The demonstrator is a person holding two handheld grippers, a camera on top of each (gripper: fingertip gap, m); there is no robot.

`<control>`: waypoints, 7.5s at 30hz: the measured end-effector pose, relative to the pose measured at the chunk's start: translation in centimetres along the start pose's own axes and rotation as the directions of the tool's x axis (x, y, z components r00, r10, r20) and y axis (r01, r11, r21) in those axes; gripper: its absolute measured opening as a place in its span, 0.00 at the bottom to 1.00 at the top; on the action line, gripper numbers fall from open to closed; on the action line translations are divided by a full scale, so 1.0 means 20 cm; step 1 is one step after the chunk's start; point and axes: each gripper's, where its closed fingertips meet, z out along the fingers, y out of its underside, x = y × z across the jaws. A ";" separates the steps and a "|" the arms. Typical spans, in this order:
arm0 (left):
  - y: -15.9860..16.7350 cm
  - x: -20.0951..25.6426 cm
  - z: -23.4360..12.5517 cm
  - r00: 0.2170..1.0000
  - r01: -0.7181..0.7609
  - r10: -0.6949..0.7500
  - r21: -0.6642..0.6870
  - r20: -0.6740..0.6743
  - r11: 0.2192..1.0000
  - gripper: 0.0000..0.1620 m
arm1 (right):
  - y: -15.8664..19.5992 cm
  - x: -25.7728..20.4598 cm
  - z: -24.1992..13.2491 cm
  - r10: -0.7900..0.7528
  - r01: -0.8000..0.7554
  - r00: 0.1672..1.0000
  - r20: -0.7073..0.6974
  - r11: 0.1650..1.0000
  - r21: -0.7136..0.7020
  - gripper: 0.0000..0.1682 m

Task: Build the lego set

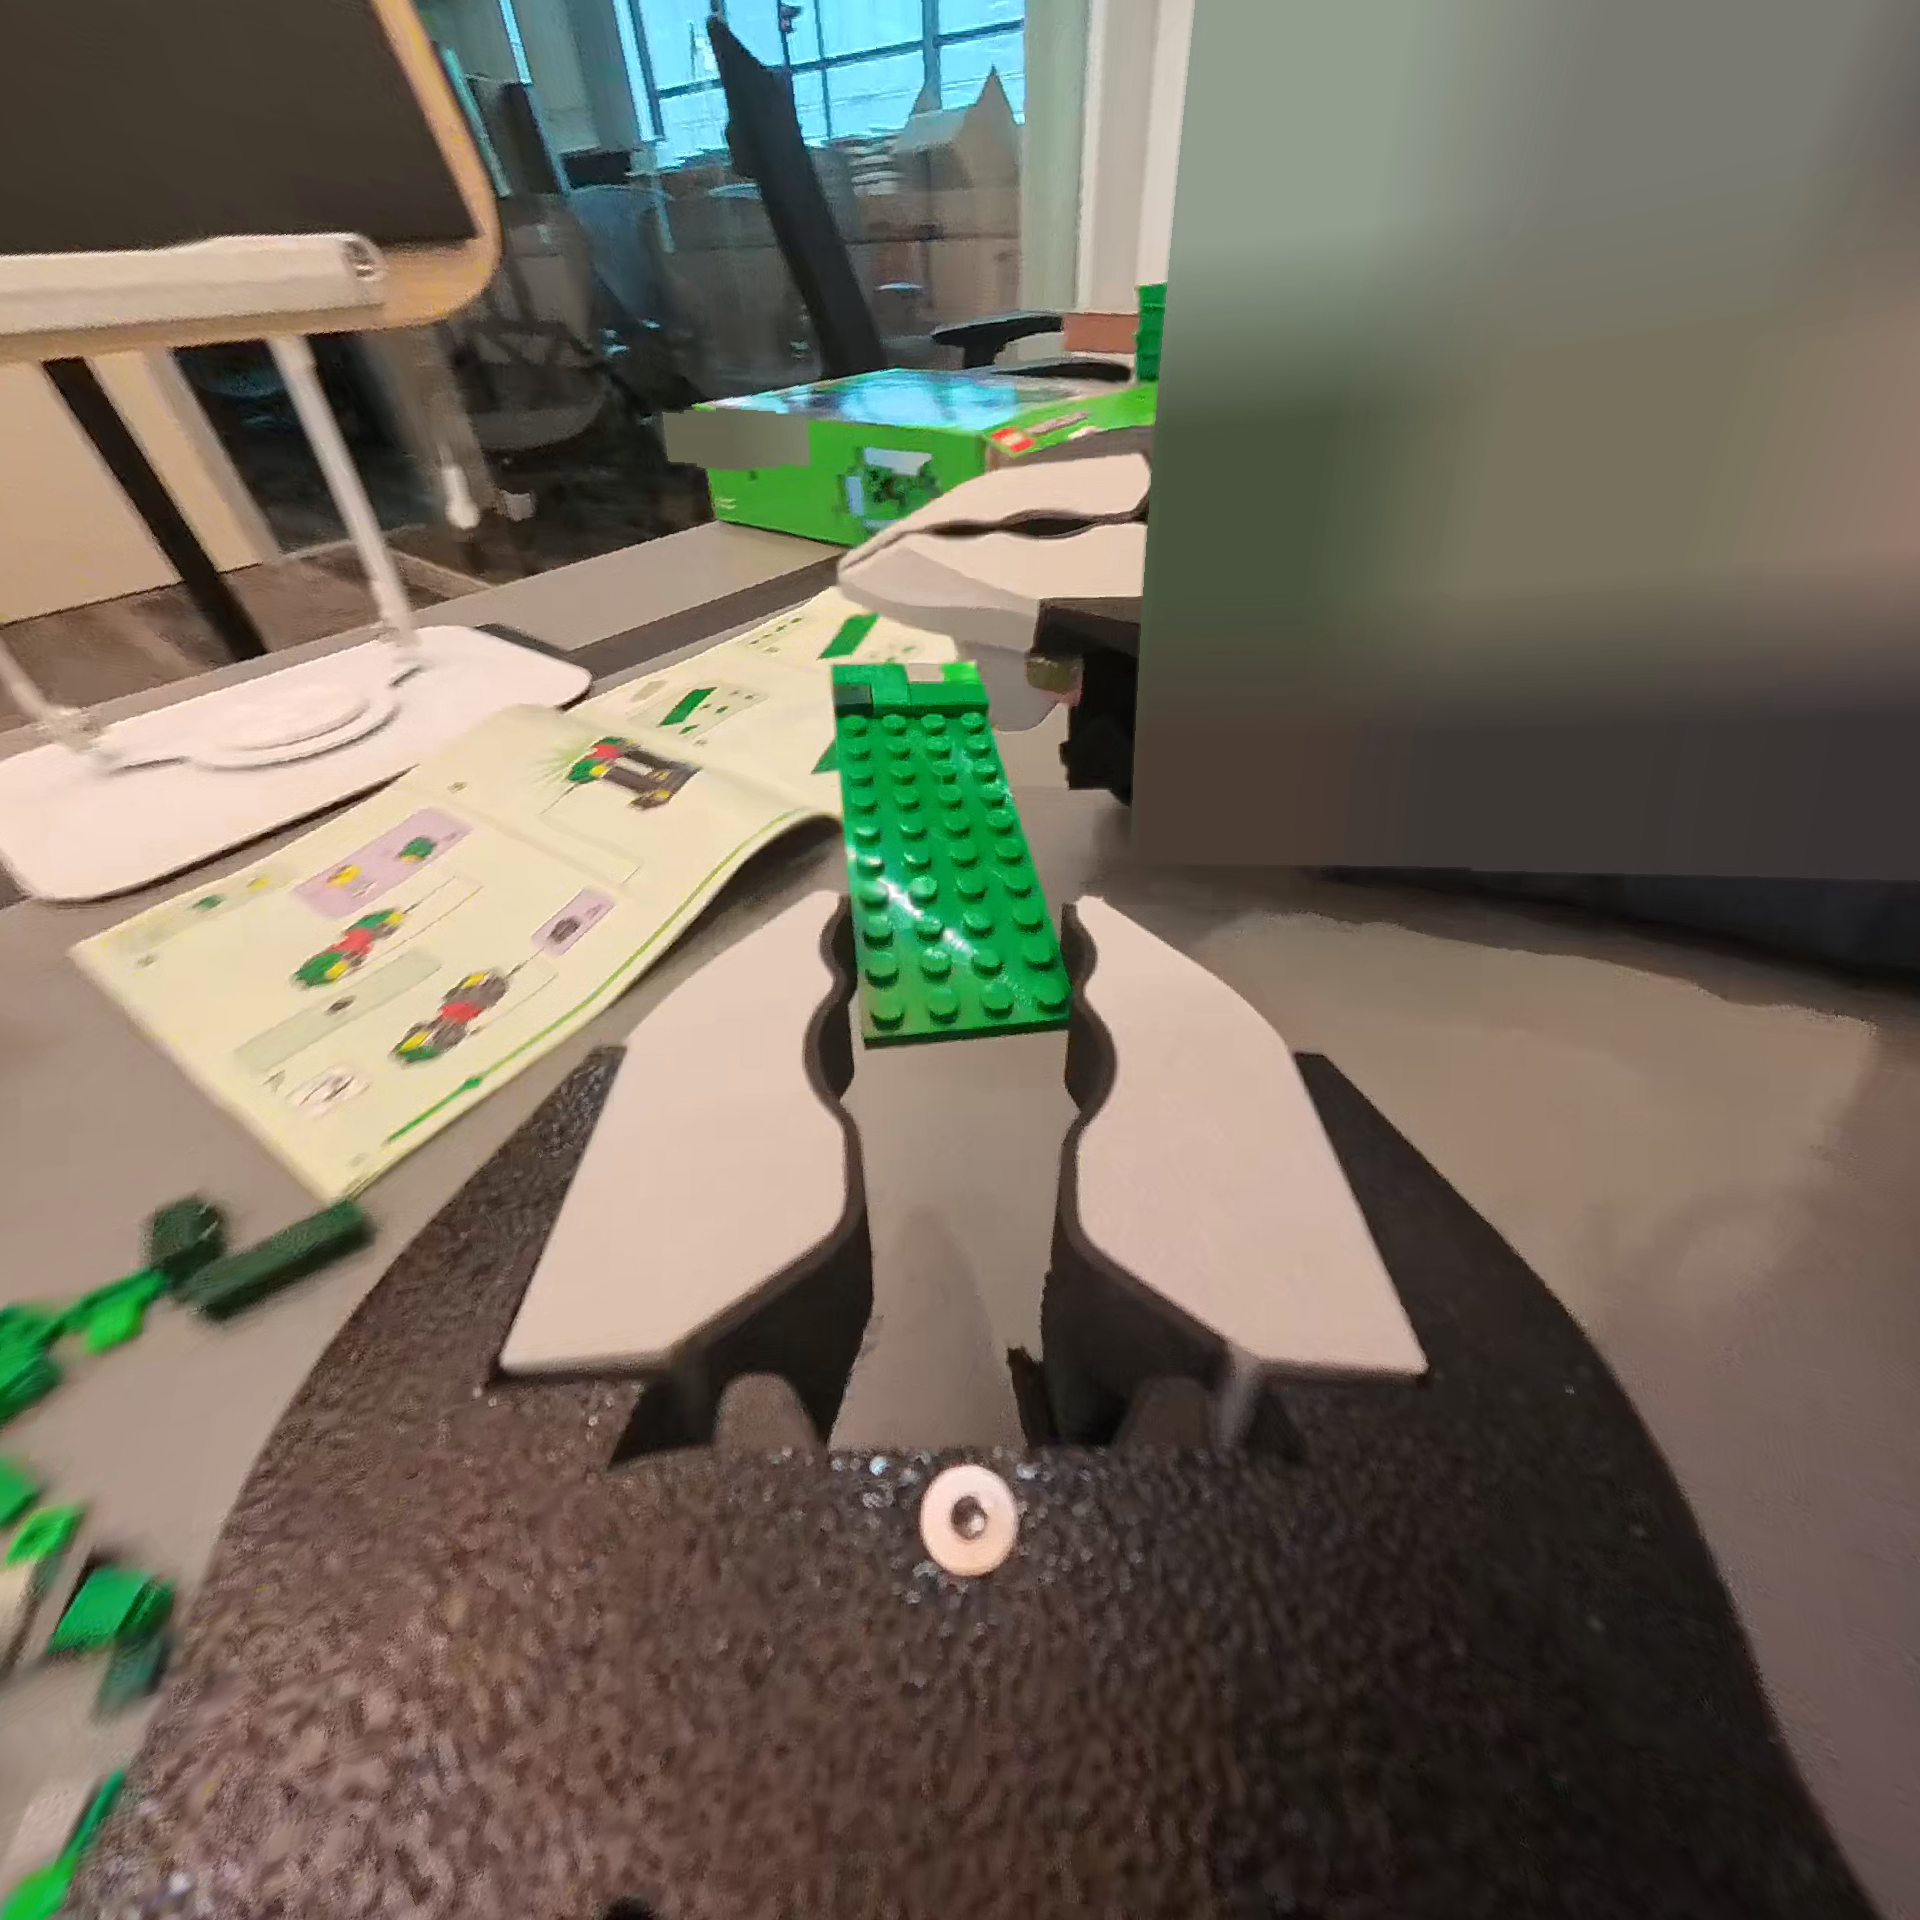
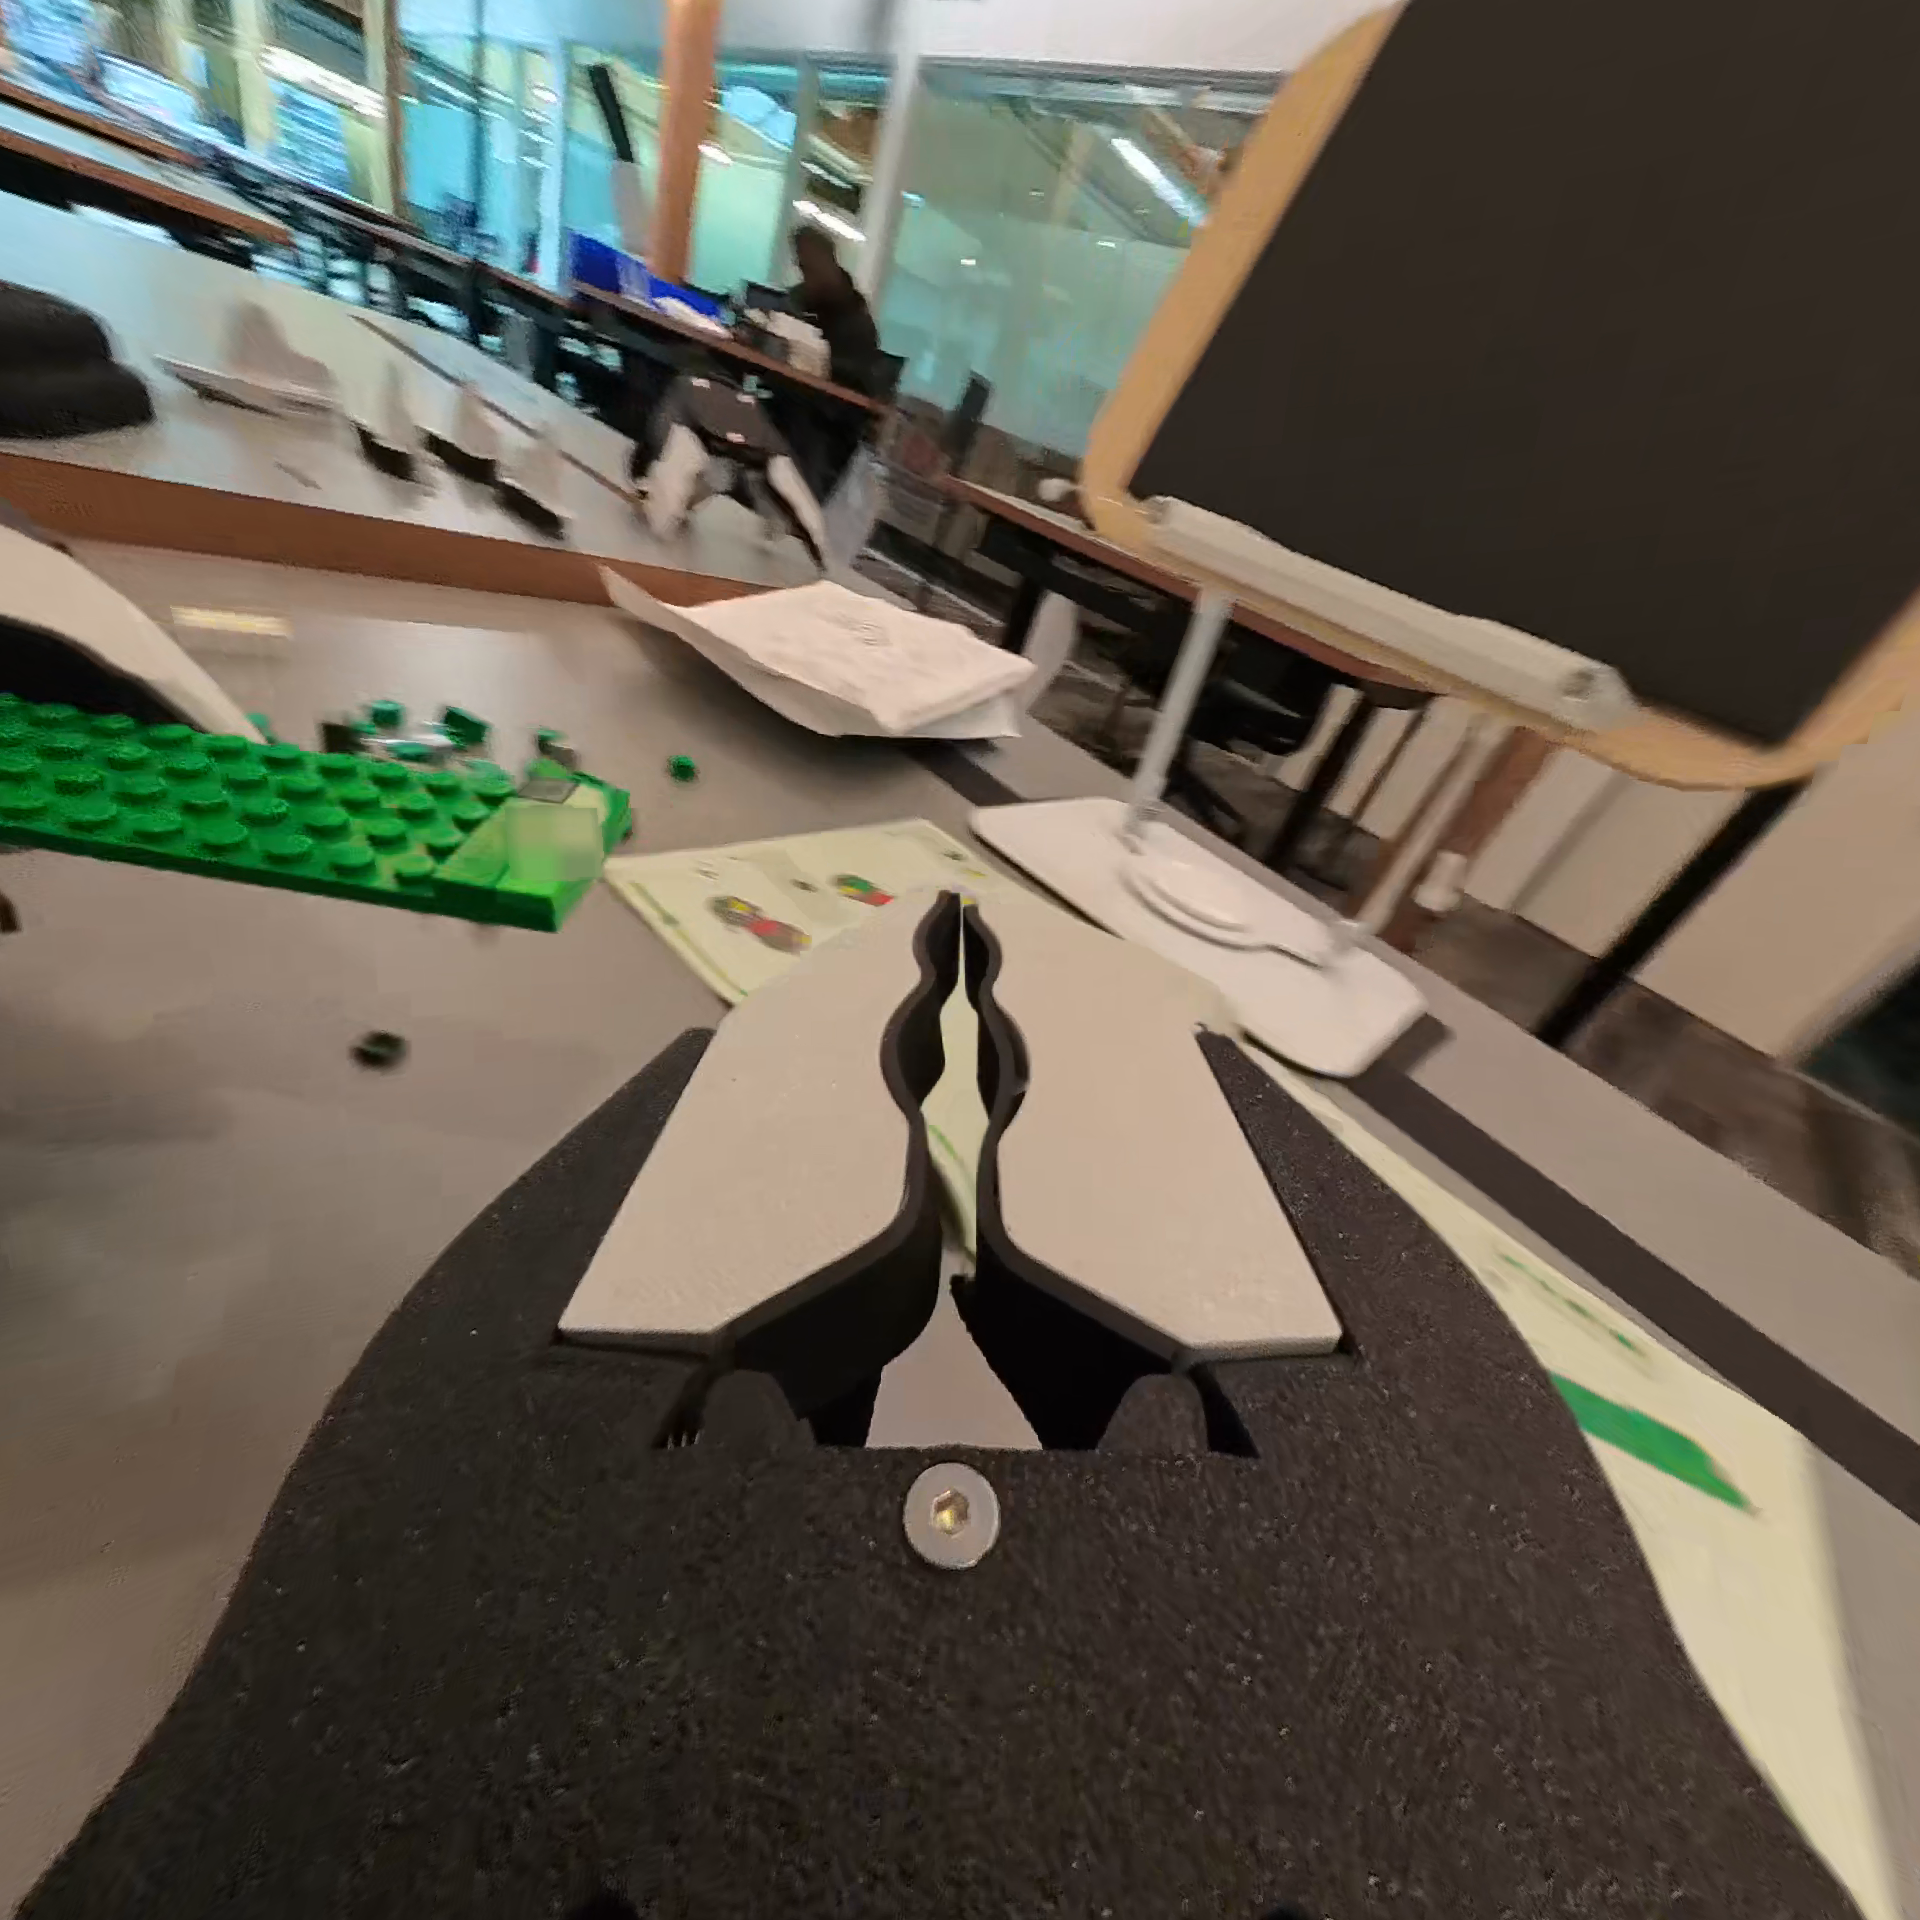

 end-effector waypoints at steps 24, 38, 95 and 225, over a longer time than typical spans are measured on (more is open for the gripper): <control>0.10 -0.27 -0.56 0.975 -0.025 0.030 -0.025 0.220 0.999 0.23 | 0.22 -0.90 0.81 0.000 0.493 0.483 0.876 0.826 -0.272 0.12; 0.11 -0.27 -0.55 0.979 -0.005 0.010 -0.026 0.205 1.000 0.23 | 0.21 -0.94 0.84 0.087 0.500 0.403 0.911 0.813 -0.298 0.09; 0.08 0.06 0.07 0.992 -0.071 0.058 -0.120 -0.113 0.990 0.23 | 0.52 0.01 -0.42 0.147 0.179 0.894 0.422 0.748 -0.639 0.10; 0.13 -0.19 -0.79 0.993 -0.091 0.091 -0.004 0.075 0.996 0.23 | 0.14 -1.02 0.48 0.357 0.106 0.805 0.474 0.699 -0.707 0.13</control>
